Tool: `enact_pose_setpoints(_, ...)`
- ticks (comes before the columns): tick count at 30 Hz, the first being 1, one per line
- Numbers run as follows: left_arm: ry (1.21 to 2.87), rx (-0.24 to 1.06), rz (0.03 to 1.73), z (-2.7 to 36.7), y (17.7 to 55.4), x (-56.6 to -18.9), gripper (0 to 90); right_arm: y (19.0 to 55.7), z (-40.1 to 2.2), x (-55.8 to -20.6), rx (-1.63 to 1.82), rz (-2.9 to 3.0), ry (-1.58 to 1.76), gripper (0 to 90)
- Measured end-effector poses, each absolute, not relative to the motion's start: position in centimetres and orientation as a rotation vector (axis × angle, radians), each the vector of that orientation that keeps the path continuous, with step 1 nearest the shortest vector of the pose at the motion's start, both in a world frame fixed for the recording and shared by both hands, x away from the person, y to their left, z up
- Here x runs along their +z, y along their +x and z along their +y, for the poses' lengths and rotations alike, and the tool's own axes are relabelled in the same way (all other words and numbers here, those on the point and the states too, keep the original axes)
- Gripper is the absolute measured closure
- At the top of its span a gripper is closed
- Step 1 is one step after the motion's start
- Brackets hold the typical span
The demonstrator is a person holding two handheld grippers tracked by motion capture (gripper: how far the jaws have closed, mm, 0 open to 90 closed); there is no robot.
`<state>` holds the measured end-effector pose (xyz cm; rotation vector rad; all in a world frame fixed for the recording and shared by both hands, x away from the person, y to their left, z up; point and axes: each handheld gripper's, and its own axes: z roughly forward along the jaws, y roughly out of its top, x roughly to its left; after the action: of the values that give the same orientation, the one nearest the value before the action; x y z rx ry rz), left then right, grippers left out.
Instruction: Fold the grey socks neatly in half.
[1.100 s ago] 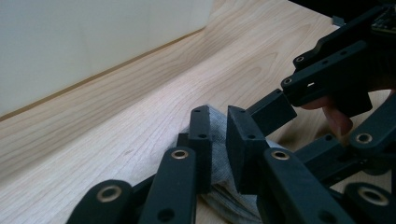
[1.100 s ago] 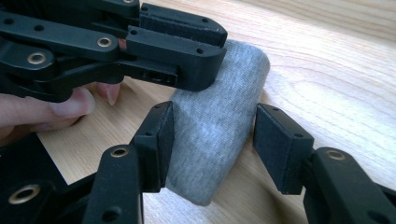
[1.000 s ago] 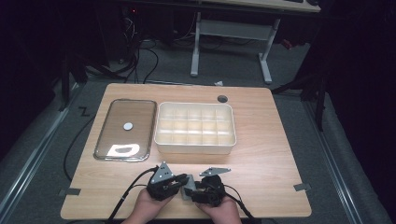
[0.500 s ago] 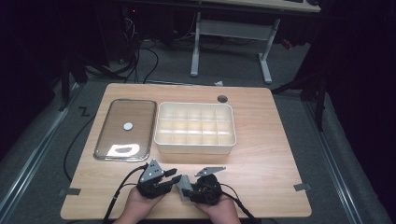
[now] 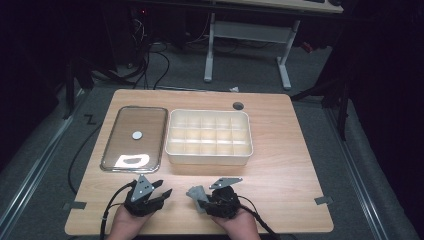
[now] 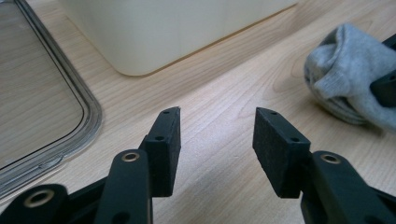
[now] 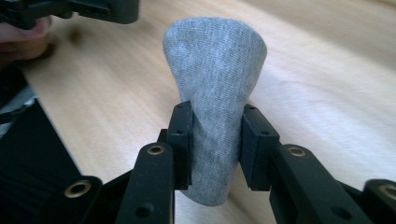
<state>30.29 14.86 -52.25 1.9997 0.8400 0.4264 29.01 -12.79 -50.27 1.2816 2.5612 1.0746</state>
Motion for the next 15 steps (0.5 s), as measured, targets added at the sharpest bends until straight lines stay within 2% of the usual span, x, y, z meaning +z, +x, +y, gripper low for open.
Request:
enact_pose_setpoints(12,2.049,0.399,0.801,13.6,30.0,-52.8,49.8,29.2,-14.1,-49.2,1.003,2.507,1.256,69.2)
enact_pose_setpoints(15,2.042,0.384,0.808,13.7,30.1,-52.8,52.0,29.3,-14.3,-49.1,0.982,2.501,1.267,69.2)
